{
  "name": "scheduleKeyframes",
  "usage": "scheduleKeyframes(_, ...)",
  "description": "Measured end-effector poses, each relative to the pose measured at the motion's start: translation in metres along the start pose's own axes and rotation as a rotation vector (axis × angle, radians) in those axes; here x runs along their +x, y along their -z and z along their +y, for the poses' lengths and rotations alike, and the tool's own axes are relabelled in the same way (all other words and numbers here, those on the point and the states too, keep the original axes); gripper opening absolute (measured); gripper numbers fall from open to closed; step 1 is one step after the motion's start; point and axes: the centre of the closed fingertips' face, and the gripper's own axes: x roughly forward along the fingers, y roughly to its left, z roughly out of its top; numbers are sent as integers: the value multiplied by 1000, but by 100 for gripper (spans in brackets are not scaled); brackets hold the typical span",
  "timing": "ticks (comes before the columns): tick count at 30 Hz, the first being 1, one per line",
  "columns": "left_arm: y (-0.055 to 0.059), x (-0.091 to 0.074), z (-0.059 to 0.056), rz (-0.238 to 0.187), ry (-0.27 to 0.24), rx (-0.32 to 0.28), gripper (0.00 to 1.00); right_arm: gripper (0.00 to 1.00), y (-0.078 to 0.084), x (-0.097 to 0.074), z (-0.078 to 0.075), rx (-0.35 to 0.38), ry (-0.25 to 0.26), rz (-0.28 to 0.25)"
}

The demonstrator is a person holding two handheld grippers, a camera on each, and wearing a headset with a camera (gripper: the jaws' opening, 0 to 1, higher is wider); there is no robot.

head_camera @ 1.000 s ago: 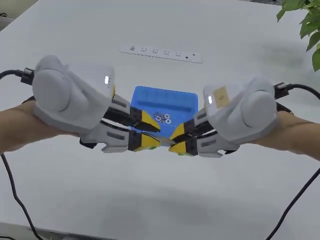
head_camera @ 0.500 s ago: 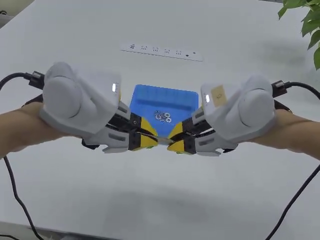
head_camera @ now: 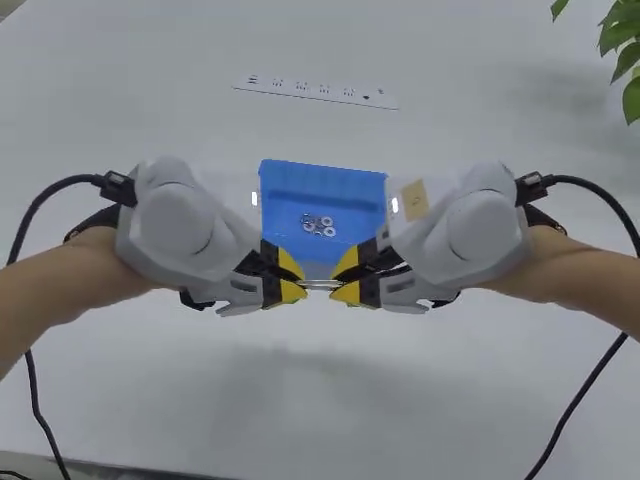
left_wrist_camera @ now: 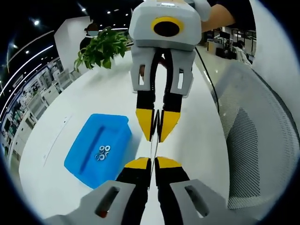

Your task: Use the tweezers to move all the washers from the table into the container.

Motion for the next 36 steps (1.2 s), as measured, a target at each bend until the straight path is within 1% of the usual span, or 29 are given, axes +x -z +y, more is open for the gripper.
scheduleKeyframes(1,4,6,1,21,3,-4,8,8,4,3,-1,33,5,3)
scheduleKeyframes(3,9,15,2,41,4,-9,8,8,10,7,-2,71,9,10)
scheduleKeyframes(5,12,20,1,50,12,-4,8,8,16,11,-1,79,5,21)
scheduleKeyframes(8,19,31,-1,56,41,-26,8,8,26,18,2,76,-5,41)
scheduleKeyframes(12,24,41,0,75,47,-30,8,8,35,25,1,71,-11,74)
scheduleKeyframes(16,30,49,0,84,59,-54,8,8,45,32,1,86,-25,92)
scheduleKeyframes(22,38,55,-4,109,74,-64,8,9,50,40,6,92,-49,116)
scheduleKeyframes(24,39,55,-4,114,68,-64,8,9,51,41,7,95,-48,120)
scheduleKeyframes(25,38,56,-3,105,65,-98,8,9,53,41,7,99,-46,129)
scheduleKeyframes(27,37,56,-1,88,64,-112,8,9,56,42,6,110,-40,139)
scheduleKeyframes(29,36,57,-1,82,66,-129,9,9,57,42,6,115,-37,143)
scheduleKeyframes(31,36,57,-1,82,67,-120,9,9,58,41,6,124,-37,144)
scheduleKeyframes(36,36,57,-2,90,67,-121,9,10,58,41,5,134,-30,146)
